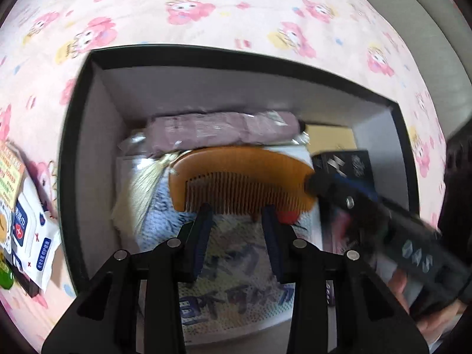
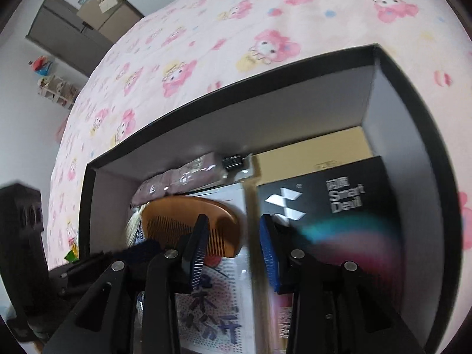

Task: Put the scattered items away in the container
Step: 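Lower the comb into the shoebox beside the tassel and open the left gripper, then withdraw the left gripper from the shoebox toward the remaining items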

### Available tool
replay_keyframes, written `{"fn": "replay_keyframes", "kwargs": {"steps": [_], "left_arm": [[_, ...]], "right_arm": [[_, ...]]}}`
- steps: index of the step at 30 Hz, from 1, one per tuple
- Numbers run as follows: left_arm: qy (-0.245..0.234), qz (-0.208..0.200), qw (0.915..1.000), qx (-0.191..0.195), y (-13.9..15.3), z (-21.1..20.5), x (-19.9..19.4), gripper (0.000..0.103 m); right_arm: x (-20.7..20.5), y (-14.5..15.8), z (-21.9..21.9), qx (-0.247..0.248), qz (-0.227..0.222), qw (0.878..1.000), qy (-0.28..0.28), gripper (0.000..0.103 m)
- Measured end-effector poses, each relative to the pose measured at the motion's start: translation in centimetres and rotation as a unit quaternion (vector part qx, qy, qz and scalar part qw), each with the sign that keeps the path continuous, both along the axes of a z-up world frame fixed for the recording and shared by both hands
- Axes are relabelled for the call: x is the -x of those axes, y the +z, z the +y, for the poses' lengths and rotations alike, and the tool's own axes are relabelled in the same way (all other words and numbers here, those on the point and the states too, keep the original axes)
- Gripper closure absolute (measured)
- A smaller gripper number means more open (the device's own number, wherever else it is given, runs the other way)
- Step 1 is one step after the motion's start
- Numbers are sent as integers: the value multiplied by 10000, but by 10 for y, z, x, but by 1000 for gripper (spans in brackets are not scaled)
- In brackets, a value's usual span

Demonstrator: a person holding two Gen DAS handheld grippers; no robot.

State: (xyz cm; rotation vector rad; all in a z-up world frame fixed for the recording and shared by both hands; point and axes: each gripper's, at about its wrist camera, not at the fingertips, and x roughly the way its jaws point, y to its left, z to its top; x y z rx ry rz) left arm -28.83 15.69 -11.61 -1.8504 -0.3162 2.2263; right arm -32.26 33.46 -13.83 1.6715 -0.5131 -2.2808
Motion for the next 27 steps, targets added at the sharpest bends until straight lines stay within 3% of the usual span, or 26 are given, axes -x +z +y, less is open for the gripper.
{"fn": "replay_keyframes", "kwargs": {"steps": [2,9,18,23,27], "left_arm": [[-22,138,9998,122,1,-1,1,71],[-488,-80,9987,-93,-8,6,-5,64],[-376,150,9987,302,-10,15,7,67],[-231,17,9996,-130,-8,-5,6,67],[-257,-7,9994,-210,-6,-9,2,67]], "right_arm": [[1,2,-7,135,83,9998,120,72],[-13,30,-2,-767,629,9948,240,71],[-17,4,1,-688,-31,9964,492,70],[-14,6,2,-898,8,9954,320,70],[-13,6,4,-1026,27,9945,186,70]]}}
